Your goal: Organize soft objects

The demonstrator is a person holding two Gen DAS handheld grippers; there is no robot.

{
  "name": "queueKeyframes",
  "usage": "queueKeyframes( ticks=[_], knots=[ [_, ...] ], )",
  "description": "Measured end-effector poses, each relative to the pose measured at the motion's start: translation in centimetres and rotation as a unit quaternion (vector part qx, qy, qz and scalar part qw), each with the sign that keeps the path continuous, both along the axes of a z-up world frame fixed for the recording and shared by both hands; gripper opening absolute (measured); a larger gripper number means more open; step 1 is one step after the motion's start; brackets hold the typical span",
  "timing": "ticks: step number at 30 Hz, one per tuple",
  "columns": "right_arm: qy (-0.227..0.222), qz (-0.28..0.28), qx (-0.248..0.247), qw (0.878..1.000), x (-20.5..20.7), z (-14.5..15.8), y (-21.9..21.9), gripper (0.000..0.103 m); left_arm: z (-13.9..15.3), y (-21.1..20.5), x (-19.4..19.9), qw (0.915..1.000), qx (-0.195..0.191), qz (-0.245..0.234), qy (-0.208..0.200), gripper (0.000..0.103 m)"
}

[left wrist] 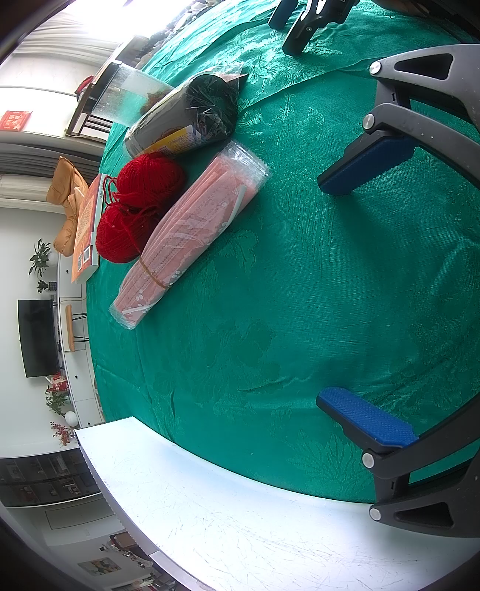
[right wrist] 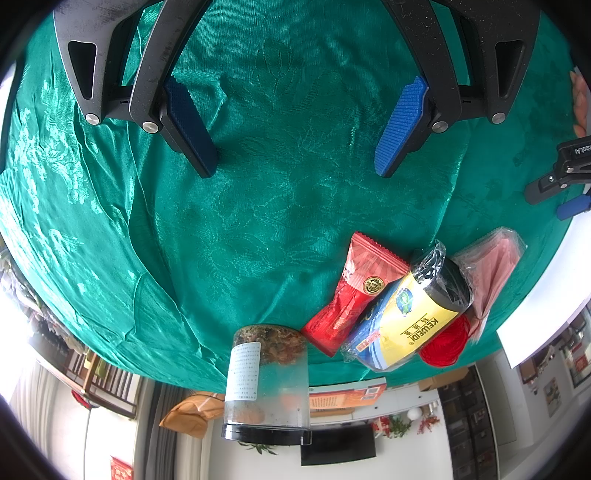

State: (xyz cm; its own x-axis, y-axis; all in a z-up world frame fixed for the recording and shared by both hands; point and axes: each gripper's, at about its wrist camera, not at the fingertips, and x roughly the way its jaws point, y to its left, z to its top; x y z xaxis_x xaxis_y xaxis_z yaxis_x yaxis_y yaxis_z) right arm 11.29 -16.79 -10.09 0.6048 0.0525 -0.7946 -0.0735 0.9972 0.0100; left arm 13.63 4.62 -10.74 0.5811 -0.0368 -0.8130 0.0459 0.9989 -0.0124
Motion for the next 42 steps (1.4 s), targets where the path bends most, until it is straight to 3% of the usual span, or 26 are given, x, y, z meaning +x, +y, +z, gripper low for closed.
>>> queueKeyframes(
  ticks=[30, 32, 34, 36, 37, 40, 42],
  knots=[
    [0.000, 0.002, 0.004, 1.000, 0.1, 0.0, 0.0, 0.090, 0.0, 0.0, 0.0, 1.0000, 0.000, 0.000, 0.000, 0.103],
    [0.016, 0.004, 0.007, 1.000, 0.5, 0.2, -0.1, 0.090, 0.0, 0.0, 0.0, 1.0000, 0.000, 0.000, 0.000, 0.103],
    [0.049, -0.027, 0.067, 0.996, 1.4, 1.2, -1.1, 0.090, 0.0, 0.0, 0.0, 1.0000, 0.000, 0.000, 0.000, 0.103],
    [0.034, -0.046, 0.167, 0.984, 2.0, 3.2, -1.5, 0.089, 0.0, 0.0, 0.0, 1.0000, 0.000, 0.000, 0.000, 0.103],
    [0.021, -0.039, 0.184, 0.982, 2.6, 4.5, -0.9, 0.089, 0.0, 0.0, 0.0, 1.0000, 0.000, 0.000, 0.000, 0.103],
    [0.002, 0.016, 0.146, 0.989, 5.9, 7.0, 3.6, 0.089, 0.0, 0.0, 0.0, 1.0000, 0.000, 0.000, 0.000, 0.103],
    [0.024, 0.039, 0.115, 0.992, 8.6, 6.5, 6.5, 0.086, 0.0, 0.0, 0.0, 1.0000, 0.000, 0.000, 0.000, 0.103]
  ],
)
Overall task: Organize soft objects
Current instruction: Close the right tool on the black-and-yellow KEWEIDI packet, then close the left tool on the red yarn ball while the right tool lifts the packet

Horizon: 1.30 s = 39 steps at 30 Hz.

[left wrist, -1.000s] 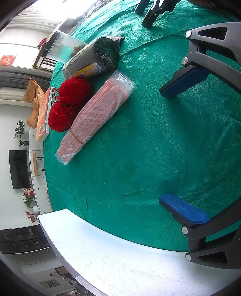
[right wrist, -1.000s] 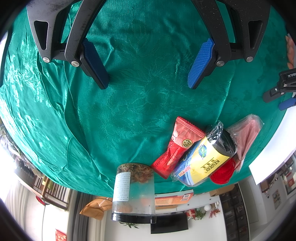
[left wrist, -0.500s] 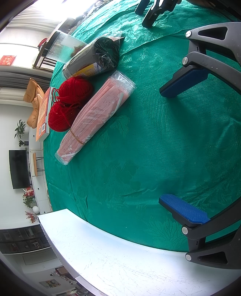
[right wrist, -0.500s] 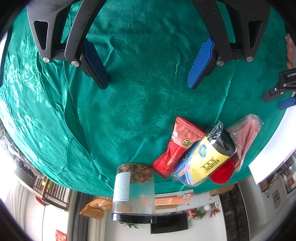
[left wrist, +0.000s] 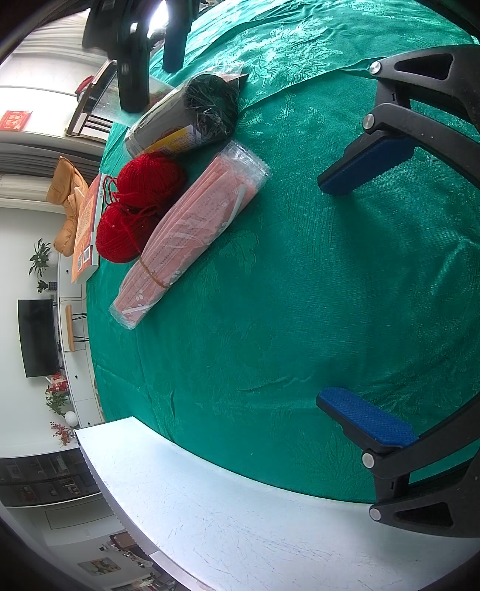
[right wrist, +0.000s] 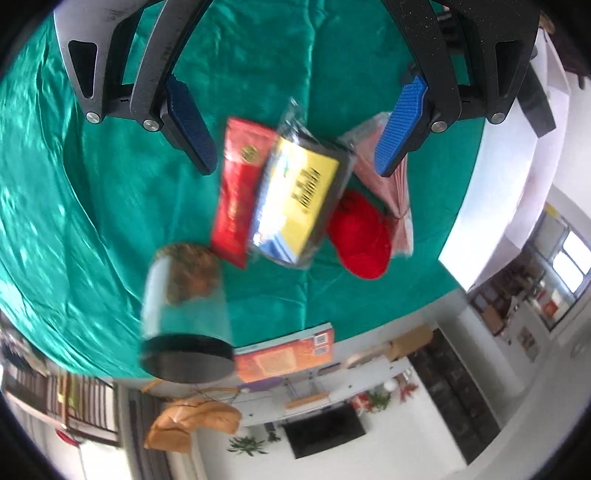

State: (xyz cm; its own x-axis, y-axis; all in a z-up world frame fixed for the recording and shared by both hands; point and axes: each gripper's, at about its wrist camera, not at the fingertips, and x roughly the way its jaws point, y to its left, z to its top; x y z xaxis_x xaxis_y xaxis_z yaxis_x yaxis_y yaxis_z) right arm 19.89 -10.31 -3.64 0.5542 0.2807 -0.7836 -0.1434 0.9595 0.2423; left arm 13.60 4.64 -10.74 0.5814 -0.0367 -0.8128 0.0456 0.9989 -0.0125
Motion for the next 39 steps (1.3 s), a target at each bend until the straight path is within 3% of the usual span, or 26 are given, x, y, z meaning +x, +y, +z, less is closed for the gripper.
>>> queueKeyframes(
  ticks=[3, 4, 8, 10, 12, 15, 17, 20, 22, 25, 29, 32, 39],
  knots=[
    [0.054, 0.005, -0.066, 0.996, 3.0, -2.9, 2.5, 0.083, 0.0, 0.0, 0.0, 1.0000, 0.000, 0.000, 0.000, 0.103],
    [0.070, 0.004, -0.074, 0.995, 3.4, -3.8, 2.6, 0.068, 0.0, 0.0, 0.0, 1.0000, 0.000, 0.000, 0.000, 0.103],
    [0.059, 0.004, -0.011, 0.998, 1.3, -2.9, 0.5, 0.060, 0.1, 0.0, 0.0, 1.0000, 0.000, 0.000, 0.000, 0.103],
    [0.029, 0.009, 0.052, 0.998, -1.0, -1.1, -1.9, 0.060, 0.1, 0.0, 0.0, 1.0000, 0.000, 0.000, 0.000, 0.103],
    [-0.002, 0.002, 0.071, 0.997, -3.6, 0.7, -4.5, 0.060, 0.1, 0.0, 0.0, 1.0000, 0.000, 0.000, 0.000, 0.103],
    [-0.042, -0.036, 0.055, 0.997, -6.5, 2.2, -9.1, 0.060, 0.1, 0.0, 0.0, 1.0000, 0.000, 0.000, 0.000, 0.103],
    [-0.058, -0.077, 0.006, 0.995, -7.1, 1.7, -12.1, 0.060, 0.1, 0.0, 0.0, 1.0000, 0.001, 0.000, 0.000, 0.103],
    [-0.046, -0.127, -0.091, 0.987, -6.2, -1.2, -15.2, 0.060, 0.1, 0.0, 0.0, 1.0000, 0.000, 0.000, 0.000, 0.103],
    [-0.039, -0.147, -0.105, 0.983, -5.5, -2.7, -16.8, 0.060, 0.1, 0.0, 0.0, 1.0000, 0.000, 0.000, 0.000, 0.103],
    [-0.047, -0.164, -0.087, 0.982, -5.7, -3.9, -18.3, 0.061, 0.1, -0.1, 0.0, 1.0000, 0.001, 0.000, 0.000, 0.103],
    [-0.032, -0.164, -0.092, 0.982, -4.7, -3.9, -18.7, 0.074, 0.1, 0.0, 0.0, 1.0000, 0.000, 0.000, 0.000, 0.103],
    [-0.014, -0.166, -0.079, 0.983, -4.5, -4.5, -19.0, 0.077, 0.1, 0.0, 0.0, 1.0000, 0.000, 0.000, 0.000, 0.103],
    [0.014, -0.170, -0.039, 0.985, -5.0, -5.5, -20.0, 0.078, 0.2, -0.1, 0.2, 0.9999, 0.002, -0.003, 0.010, 0.103]
  ],
)
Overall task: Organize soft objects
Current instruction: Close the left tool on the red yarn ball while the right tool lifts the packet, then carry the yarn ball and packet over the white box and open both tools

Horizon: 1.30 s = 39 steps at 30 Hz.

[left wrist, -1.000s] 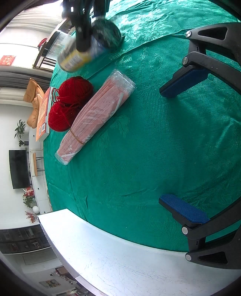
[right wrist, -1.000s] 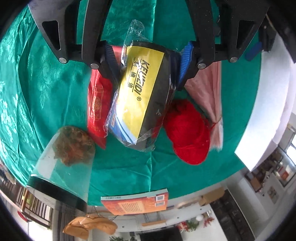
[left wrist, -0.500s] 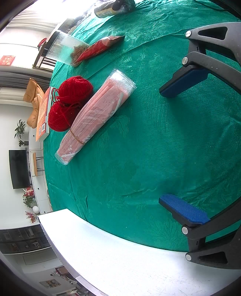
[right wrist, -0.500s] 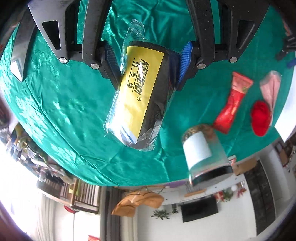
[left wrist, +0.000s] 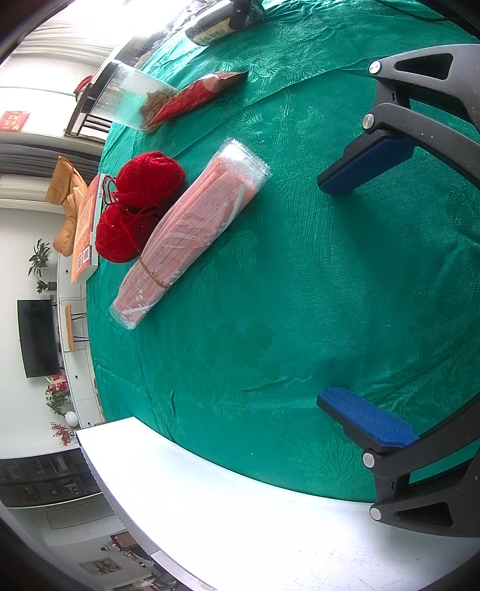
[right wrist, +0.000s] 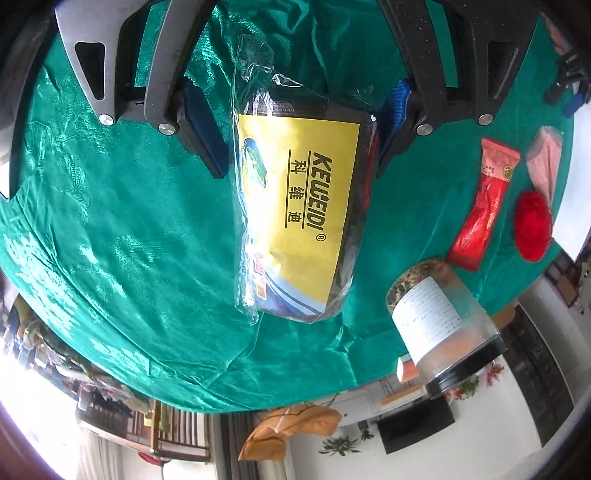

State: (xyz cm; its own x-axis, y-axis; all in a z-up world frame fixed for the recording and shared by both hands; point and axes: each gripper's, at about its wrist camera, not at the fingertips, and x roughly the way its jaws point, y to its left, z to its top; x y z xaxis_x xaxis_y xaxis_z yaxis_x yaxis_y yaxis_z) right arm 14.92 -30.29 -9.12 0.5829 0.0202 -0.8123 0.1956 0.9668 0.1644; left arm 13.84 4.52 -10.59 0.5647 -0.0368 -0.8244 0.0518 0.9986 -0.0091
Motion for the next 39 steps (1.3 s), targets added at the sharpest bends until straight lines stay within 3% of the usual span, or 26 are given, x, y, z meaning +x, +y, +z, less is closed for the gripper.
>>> queueKeyframes(
  ticks=[2, 6, 9, 14, 18, 20, 21, 22, 28, 32, 35, 39],
  knots=[
    [0.000, -0.001, 0.003, 1.000, -0.2, 0.0, 0.0, 0.078, 1.0, -0.2, 0.9, 0.9995, -0.023, -0.009, 0.020, 0.101],
    [0.002, 0.002, 0.002, 1.000, -0.5, 0.0, 0.1, 0.078, 5.7, -1.8, 4.5, 0.9960, -0.084, -0.030, 0.007, 0.102],
    [0.002, -0.002, 0.008, 1.000, -0.4, 0.1, 0.0, 0.078, 7.2, -4.8, 9.4, 0.9959, -0.068, -0.045, 0.041, 0.102],
    [0.001, -0.006, 0.020, 1.000, -0.4, 0.1, -0.3, 0.078, 6.3, -7.8, 16.3, 0.9965, -0.042, -0.010, 0.072, 0.102],
    [0.000, -0.004, 0.022, 1.000, -0.2, 0.1, -0.5, 0.078, 2.6, -8.4, 19.5, 0.9890, -0.034, 0.031, 0.140, 0.100],
    [-0.006, -0.002, 0.028, 1.000, -0.1, 0.1, -0.6, 0.076, 1.7, -8.2, 19.6, 0.9870, -0.045, 0.039, 0.149, 0.060],
    [-0.009, -0.007, 0.030, 0.999, -0.2, 0.2, -0.9, 0.070, 2.0, -8.0, 19.7, 0.9872, -0.054, 0.041, 0.144, 0.060],
    [-0.012, -0.011, 0.039, 0.999, -0.2, 0.3, -1.3, 0.061, 2.8, -7.6, 19.5, 0.9879, -0.080, 0.036, 0.127, 0.055],
    [-0.057, -0.061, 0.115, 0.990, -1.6, 1.3, -4.3, 0.060, 10.6, -4.4, 16.9, 0.9844, -0.169, -0.006, 0.050, 0.055],
    [-0.103, -0.061, 0.121, 0.985, -2.9, 3.4, -4.5, 0.060, 16.2, -0.2, 12.0, 0.9810, -0.191, -0.030, 0.011, 0.055],
    [-0.105, -0.029, 0.099, 0.989, -3.0, 5.2, -1.9, 0.060, 19.2, 4.4, 6.9, 0.9835, -0.177, -0.035, -0.014, 0.056],
    [-0.122, 0.064, 0.088, 0.987, -3.7, 9.0, 6.1, 0.060, 20.1, 12.9, -0.2, 0.9940, -0.104, 0.013, -0.032, 0.056]
  ],
)
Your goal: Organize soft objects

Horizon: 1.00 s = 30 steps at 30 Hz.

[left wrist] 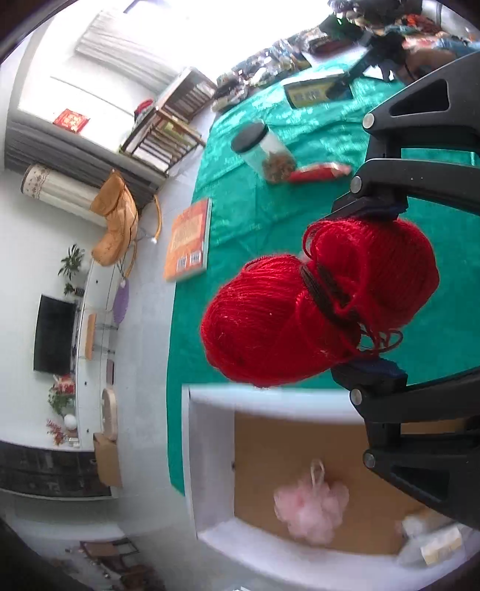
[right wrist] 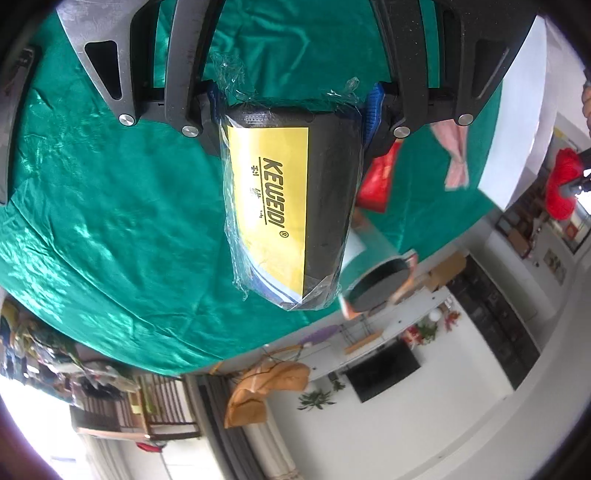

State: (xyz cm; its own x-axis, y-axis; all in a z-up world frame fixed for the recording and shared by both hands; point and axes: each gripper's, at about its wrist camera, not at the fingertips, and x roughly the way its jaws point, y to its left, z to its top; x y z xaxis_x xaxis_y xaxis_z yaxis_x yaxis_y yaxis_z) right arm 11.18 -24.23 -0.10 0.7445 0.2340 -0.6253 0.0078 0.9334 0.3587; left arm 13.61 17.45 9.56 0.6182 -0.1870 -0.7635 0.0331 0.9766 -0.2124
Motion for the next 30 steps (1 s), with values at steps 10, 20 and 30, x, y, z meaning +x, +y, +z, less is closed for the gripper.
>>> queueKeyframes(
  ticks=[10, 20, 30],
  knots=[
    [-0.031, 0.342, 0.041, 0.938, -4.1, 9.3, 32.0, 0.060, -4.8, 18.7, -12.0, 0.9796, 0.072, 0.184, 0.037, 0.059],
    [-0.004, 0.432, -0.032, 0.901, -6.3, 6.2, 41.2, 0.076, -9.7, 20.9, -14.8, 0.9577, 0.084, 0.272, 0.040, 0.096],
    [0.027, 0.202, -0.192, 0.960, -3.5, -5.7, 20.0, 0.076, -5.6, 7.2, -11.5, 0.9892, 0.034, 0.128, -0.063, 0.096]
  ],
)
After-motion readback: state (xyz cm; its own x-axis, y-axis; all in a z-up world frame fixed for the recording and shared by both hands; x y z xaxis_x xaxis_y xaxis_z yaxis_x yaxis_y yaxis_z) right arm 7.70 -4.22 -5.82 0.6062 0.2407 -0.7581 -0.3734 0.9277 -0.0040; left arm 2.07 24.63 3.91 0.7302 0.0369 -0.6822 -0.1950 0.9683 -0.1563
